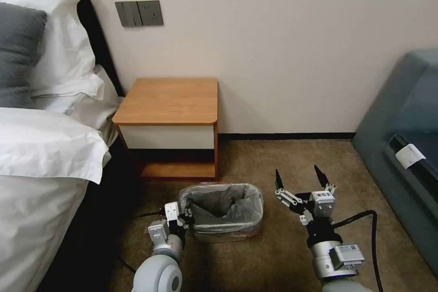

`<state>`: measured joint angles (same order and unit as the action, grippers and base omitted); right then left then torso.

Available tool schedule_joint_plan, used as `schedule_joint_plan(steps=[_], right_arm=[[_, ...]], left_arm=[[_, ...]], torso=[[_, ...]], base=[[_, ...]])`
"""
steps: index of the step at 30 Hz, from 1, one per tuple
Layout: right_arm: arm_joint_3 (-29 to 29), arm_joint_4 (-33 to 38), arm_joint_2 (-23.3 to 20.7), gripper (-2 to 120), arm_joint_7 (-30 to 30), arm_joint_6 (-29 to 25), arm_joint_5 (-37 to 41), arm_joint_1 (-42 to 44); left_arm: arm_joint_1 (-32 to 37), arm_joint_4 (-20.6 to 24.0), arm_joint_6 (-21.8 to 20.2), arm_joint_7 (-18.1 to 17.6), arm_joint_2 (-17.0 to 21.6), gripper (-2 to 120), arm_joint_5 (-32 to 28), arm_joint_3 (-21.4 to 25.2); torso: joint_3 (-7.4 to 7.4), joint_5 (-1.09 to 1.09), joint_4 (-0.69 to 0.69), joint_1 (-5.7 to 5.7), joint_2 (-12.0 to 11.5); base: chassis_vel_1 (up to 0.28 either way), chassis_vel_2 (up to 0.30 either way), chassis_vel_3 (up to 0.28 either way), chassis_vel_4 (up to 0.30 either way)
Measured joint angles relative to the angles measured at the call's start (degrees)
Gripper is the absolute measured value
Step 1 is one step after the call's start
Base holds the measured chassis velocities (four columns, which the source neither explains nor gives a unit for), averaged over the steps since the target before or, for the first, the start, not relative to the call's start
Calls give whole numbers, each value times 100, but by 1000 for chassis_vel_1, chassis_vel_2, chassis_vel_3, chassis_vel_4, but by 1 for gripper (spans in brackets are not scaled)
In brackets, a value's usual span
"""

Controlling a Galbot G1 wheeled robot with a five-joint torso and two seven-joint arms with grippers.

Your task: Pick up the garbage bag from the table and place it over the trash can.

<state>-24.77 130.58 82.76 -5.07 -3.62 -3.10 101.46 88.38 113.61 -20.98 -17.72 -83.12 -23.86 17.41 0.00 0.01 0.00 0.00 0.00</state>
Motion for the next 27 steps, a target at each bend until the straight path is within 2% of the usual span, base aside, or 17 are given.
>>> schedule_joint_plan(steps=[3, 4, 11, 12, 16, 17, 21, 22, 24, 27], right_arm=[[-21, -28, -1, 100, 1, -20, 12, -8], [-21, -28, -1, 100, 1, -20, 12, -8], [-26, -57, -1, 100, 2, -47, 39, -8], [-26, -57, -1, 100, 2, -47, 39, -8], [-19, -70, 1, 100, 4, -54, 50, -21], [-19, -70, 1, 100, 4, -54, 50, -21], [-10, -74, 10, 100, 4, -76, 52, -6], [-10, -74, 10, 100, 4, -76, 52, -6], [-11, -74, 10, 100, 4, -97, 53, 5], [-10, -74, 13, 100, 7, -108, 53, 16]], left_arm=[[-33, -32, 3, 1, -2, 17, 81, -16], [-33, -32, 3, 1, -2, 17, 81, -16], [-41, -32, -4, 9, 0, 45, 195, -20], [-41, -32, -4, 9, 0, 45, 195, -20], [-8, 13, -20, 12, 2, 65, 296, -18], [-8, 13, -20, 12, 2, 65, 296, -18], [12, 51, 34, 74, 5, 83, 589, -2], [12, 51, 34, 74, 5, 83, 589, -2], [29, 94, 68, 86, 3, 93, 744, -4], [51, 150, 82, 94, 2, 98, 850, -7]], torso=[[0, 0, 0, 0, 0], [0, 0, 0, 0, 0], [0, -1, -1, 0, 0], [0, -1, -1, 0, 0], [1, -2, -1, 0, 0], [1, -2, -1, 0, 0], [1, -2, -1, 0, 0], [1, -2, -1, 0, 0], [1, -1, -1, 0, 0], [1, -1, -1, 0, 0]], base=[[0, 0, 0, 0], [0, 0, 0, 0], [0, 0, 0, 0], [0, 0, 0, 0], [0, 0, 0, 0], [0, 0, 0, 0], [0, 0, 0, 0], [0, 0, 0, 0], [0, 0, 0, 0], [0, 0, 0, 0]])
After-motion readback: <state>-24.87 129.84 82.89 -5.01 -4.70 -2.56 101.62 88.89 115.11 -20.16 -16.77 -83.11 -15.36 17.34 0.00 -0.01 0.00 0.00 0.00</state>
